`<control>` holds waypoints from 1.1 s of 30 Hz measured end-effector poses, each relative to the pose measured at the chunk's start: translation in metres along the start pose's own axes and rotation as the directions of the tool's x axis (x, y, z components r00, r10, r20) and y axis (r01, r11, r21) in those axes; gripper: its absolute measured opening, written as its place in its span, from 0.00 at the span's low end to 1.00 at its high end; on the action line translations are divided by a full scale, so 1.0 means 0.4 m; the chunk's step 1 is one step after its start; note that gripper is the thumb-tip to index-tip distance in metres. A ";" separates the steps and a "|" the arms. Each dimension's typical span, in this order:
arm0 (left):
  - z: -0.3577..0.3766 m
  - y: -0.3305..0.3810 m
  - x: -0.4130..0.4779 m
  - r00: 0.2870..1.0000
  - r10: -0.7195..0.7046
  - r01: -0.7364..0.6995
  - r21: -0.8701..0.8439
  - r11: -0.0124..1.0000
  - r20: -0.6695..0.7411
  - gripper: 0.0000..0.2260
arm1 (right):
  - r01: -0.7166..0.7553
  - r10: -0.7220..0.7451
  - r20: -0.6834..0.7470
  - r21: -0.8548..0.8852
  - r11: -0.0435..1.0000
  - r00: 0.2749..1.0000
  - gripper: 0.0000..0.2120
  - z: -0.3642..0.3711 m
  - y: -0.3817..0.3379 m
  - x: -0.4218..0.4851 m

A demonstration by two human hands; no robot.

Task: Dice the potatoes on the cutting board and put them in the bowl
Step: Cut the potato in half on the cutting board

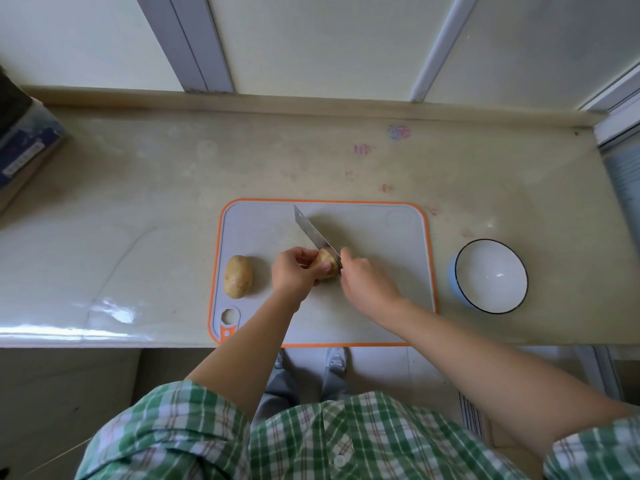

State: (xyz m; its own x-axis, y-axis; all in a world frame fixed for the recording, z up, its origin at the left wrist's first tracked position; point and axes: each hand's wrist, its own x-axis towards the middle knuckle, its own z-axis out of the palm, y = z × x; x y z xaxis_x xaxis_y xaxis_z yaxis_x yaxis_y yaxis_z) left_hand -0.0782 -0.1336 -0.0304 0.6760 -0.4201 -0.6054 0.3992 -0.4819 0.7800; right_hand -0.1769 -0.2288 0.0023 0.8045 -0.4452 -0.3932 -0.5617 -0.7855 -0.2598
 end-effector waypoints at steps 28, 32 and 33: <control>-0.006 -0.011 0.015 0.999 -0.014 0.014 -0.022 1.000 0.030 0.11 | 0.096 -0.089 -0.082 0.096 0.991 0.993 0.06 -0.086 0.036 -0.051; -0.007 -0.012 0.016 1.000 -0.012 0.013 -0.029 0.999 0.027 0.10 | 0.079 -0.073 -0.063 0.093 0.993 0.995 0.06 -0.088 0.035 -0.061; -0.007 -0.012 0.014 0.999 -0.011 0.012 -0.025 1.000 0.031 0.11 | 0.075 -0.070 -0.057 0.085 0.994 0.996 0.06 -0.087 0.033 -0.065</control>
State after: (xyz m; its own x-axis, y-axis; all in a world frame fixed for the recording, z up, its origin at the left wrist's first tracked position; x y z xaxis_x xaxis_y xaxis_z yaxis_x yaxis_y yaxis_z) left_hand -0.0746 -0.1315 -0.0369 0.6518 -0.4384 -0.6188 0.4229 -0.4672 0.7765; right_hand -0.1986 -0.2427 0.0399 0.8514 -0.4128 -0.3235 -0.5145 -0.7772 -0.3623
